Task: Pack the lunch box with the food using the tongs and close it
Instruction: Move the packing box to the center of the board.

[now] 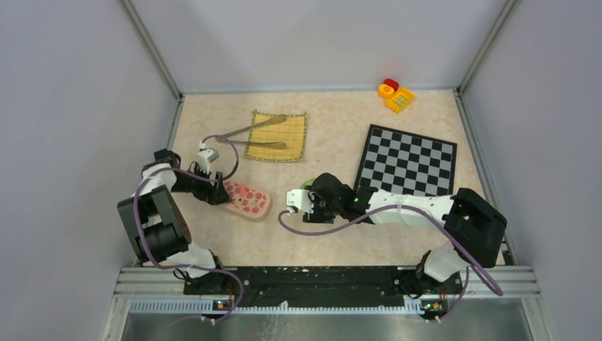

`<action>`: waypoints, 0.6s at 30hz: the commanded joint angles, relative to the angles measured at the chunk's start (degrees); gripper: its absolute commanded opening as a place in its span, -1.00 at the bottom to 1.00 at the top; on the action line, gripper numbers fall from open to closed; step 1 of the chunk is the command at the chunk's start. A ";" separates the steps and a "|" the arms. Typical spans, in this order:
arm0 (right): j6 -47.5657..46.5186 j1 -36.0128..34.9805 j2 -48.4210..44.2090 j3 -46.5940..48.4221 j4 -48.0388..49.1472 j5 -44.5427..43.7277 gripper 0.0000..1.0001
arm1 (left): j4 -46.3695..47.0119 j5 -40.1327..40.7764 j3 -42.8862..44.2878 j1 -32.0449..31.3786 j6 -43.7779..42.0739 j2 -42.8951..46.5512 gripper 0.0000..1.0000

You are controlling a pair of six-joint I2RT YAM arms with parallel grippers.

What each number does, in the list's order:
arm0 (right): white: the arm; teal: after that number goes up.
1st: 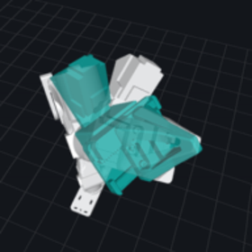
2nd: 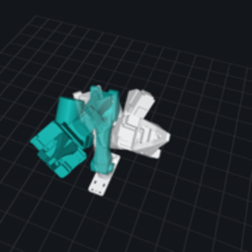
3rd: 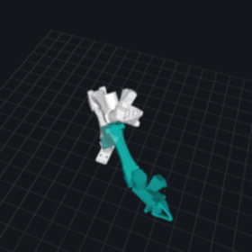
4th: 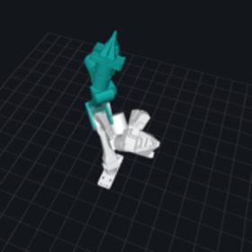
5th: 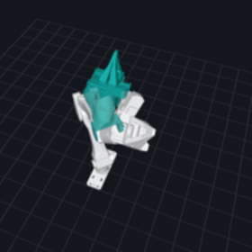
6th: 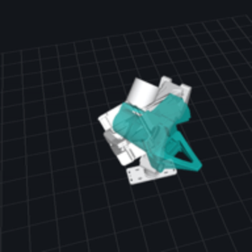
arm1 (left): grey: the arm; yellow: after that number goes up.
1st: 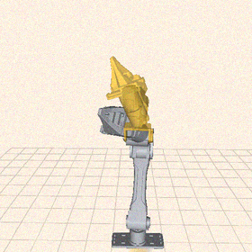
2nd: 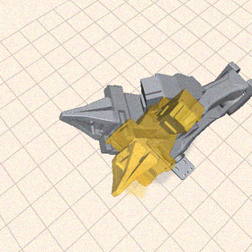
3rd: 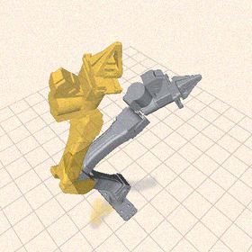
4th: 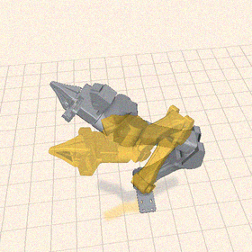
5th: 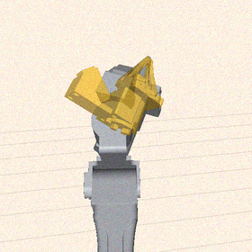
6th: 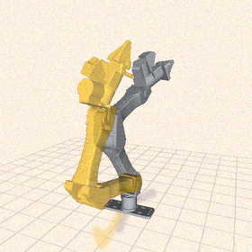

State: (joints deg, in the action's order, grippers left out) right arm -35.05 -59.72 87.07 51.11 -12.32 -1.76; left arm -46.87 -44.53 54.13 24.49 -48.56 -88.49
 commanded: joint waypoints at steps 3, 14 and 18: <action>-0.19 1.85 -0.61 0.12 -6.03 1.43 0.11 | -1.57 -4.33 -4.97 0.16 -3.22 5.63 0.78; 0.08 1.89 0.16 1.34 -8.43 4.22 0.08 | -3.21 -4.27 -7.21 -5.47 -6.88 8.20 0.68; 0.35 1.89 -0.20 1.52 -9.59 4.66 0.08 | -2.07 -3.27 -8.68 -8.51 -6.51 8.77 0.66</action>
State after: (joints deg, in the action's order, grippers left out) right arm -35.94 -58.35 86.74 51.90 -14.66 0.32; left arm -48.25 -46.57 47.18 18.50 -53.63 -80.62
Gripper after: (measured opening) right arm 0.548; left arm 0.833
